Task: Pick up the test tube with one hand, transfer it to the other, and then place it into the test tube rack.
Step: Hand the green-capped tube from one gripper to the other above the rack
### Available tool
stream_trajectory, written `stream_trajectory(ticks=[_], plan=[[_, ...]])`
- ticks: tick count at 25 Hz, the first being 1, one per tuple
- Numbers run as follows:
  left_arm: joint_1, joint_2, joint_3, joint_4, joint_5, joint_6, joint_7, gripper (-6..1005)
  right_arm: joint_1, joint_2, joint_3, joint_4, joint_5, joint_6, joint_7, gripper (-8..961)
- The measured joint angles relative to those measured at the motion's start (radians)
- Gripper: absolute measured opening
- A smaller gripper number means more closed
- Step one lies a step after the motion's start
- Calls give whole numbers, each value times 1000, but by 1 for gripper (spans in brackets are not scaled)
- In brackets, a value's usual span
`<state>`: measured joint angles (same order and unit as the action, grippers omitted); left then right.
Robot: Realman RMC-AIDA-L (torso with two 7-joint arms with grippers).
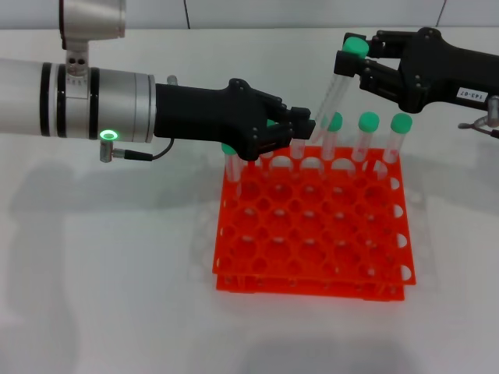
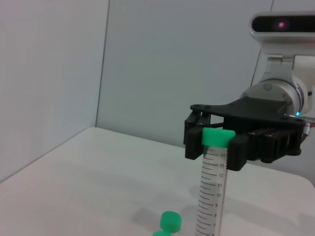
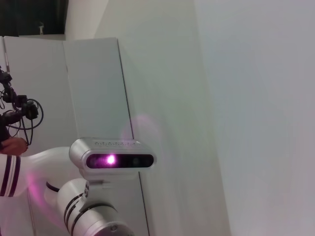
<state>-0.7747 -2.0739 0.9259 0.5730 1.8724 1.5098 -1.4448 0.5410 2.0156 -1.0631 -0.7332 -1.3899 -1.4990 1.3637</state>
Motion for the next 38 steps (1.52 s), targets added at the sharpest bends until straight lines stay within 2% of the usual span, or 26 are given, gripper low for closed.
stream_trajectory(ticks=[5, 10, 16, 18, 24, 31, 33, 34, 38], plan=[[0, 1, 3, 0, 0, 3, -16, 107, 1, 0, 0, 0, 2, 0, 0, 270], [0, 1, 4, 1, 1, 11, -26, 260, 1, 0, 0, 0, 4, -1, 0, 266], [0, 3, 14, 1, 4, 13, -49, 275, 0, 0, 0, 0, 5, -1, 0, 266], [0, 4, 18, 1, 4, 13, -68, 323, -1, 0, 0, 0, 6, -1, 0, 266], [0, 8, 19, 1, 5, 13, -112, 555, -2, 1, 0, 0, 6, -2, 0, 266], [2, 10, 19, 13, 5, 20, -140, 725, -5, 2, 0, 0, 6, -3, 0, 266], [14, 13, 19, 38, 5, 32, -154, 774, -5, 2, 0, 0, 6, -3, 0, 266], [47, 13, 19, 104, 9, 45, -180, 798, -5, 2, 1, 0, 6, -2, 0, 266], [96, 9, 19, 197, 24, 57, -234, 859, -7, 2, 5, 0, 6, -2, 0, 266]])
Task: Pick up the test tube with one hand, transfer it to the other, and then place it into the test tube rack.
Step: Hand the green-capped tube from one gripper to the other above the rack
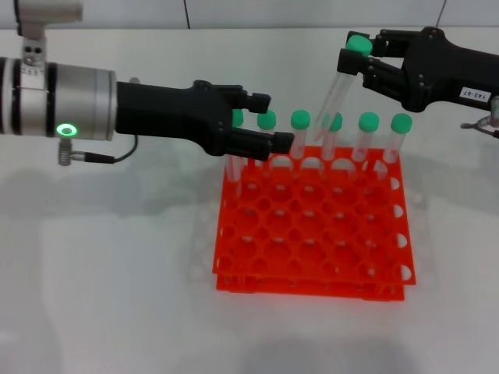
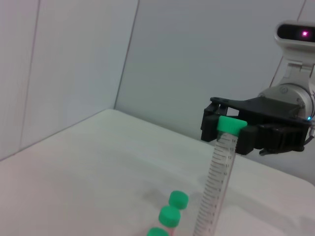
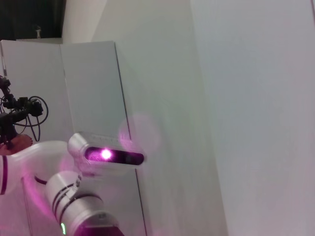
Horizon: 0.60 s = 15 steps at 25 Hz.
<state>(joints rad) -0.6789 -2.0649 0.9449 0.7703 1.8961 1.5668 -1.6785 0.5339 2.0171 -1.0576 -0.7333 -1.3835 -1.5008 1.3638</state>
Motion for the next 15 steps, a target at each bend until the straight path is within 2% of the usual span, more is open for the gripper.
stream_trajectory(ticks=[2, 7, 13, 15], plan=[[17, 2, 1, 41, 11, 16, -35, 890, 0, 0, 2, 0, 0, 1, 0, 266], [64, 12, 1, 154, 60, 75, -150, 886, -1, 0, -3, 1, 0, 7, 1, 266], [165, 25, -3, 342, 117, 157, -251, 886, -3, 2, -4, 8, 0, 10, 0, 266], [178, 27, -5, 361, 124, 169, -258, 886, -3, 3, -4, 9, 0, 10, 0, 266]])
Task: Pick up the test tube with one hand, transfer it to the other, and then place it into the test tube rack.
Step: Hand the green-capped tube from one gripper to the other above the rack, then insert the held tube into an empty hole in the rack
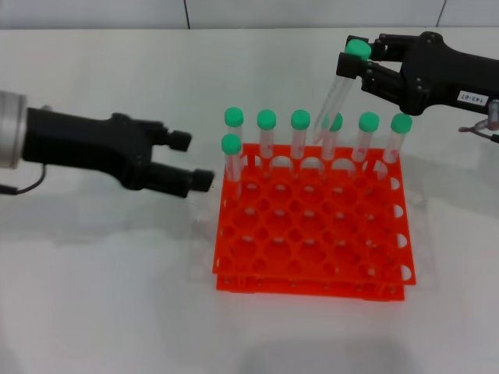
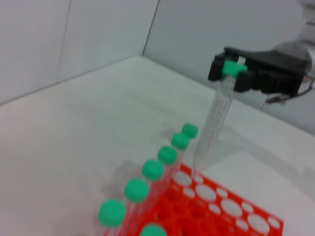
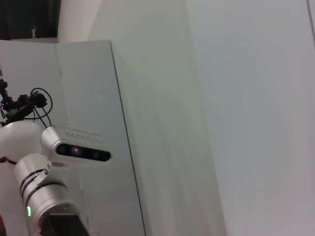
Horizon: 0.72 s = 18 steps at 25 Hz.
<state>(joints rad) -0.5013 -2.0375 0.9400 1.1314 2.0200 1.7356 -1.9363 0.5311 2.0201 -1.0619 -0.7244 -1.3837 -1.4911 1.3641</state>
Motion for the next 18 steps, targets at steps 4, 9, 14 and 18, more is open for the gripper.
stream_trajectory(ticks=[4, 9, 14, 18], plan=[[27, 6, -5, 46, 57, 36, -15, 886, -1, 2, -1, 5, 0, 0, 0, 266], [31, 10, -5, 51, 143, 64, -10, 885, -9, 2, -1, 20, 0, -1, 0, 266], [37, 11, -6, 46, 232, 72, 17, 885, -7, 5, -14, 30, 10, 1, 0, 266], [47, 10, -6, 45, 243, 70, 52, 885, -5, 3, -85, 32, 65, 33, -6, 266]])
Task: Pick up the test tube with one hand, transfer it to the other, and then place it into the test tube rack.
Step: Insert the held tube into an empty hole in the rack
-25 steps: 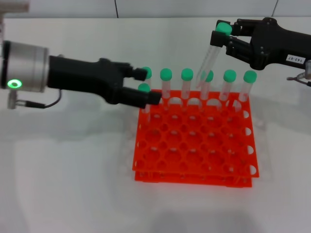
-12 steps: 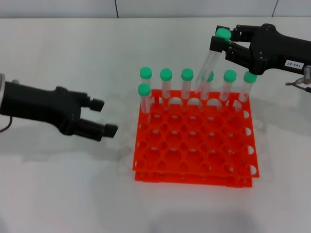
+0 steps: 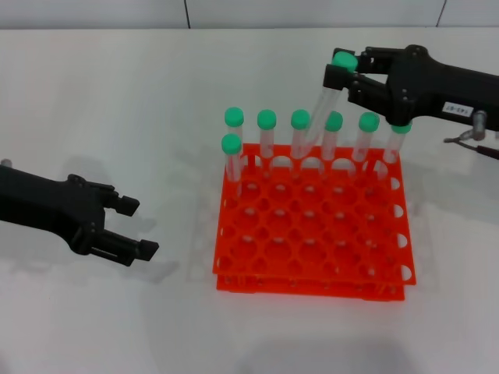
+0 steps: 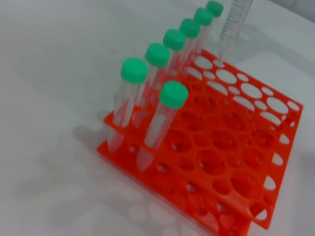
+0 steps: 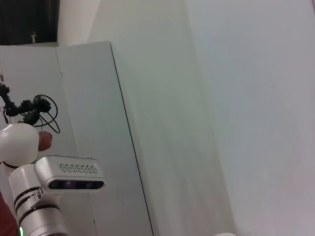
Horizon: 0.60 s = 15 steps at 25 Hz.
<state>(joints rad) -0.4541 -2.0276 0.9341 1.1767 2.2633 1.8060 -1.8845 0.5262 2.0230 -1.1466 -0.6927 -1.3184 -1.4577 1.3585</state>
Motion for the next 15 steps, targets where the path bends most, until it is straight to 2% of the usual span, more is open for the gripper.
stream_trajectory(ticks=[6, 15], plan=[[15, -9, 0, -2, -1, -9, 69, 885, 3, -1, -29, 2, 12, 33, -7, 266], [22, -45, 0, -7, -8, -23, 173, 885, 5, -3, -31, -1, 13, 50, -7, 266]])
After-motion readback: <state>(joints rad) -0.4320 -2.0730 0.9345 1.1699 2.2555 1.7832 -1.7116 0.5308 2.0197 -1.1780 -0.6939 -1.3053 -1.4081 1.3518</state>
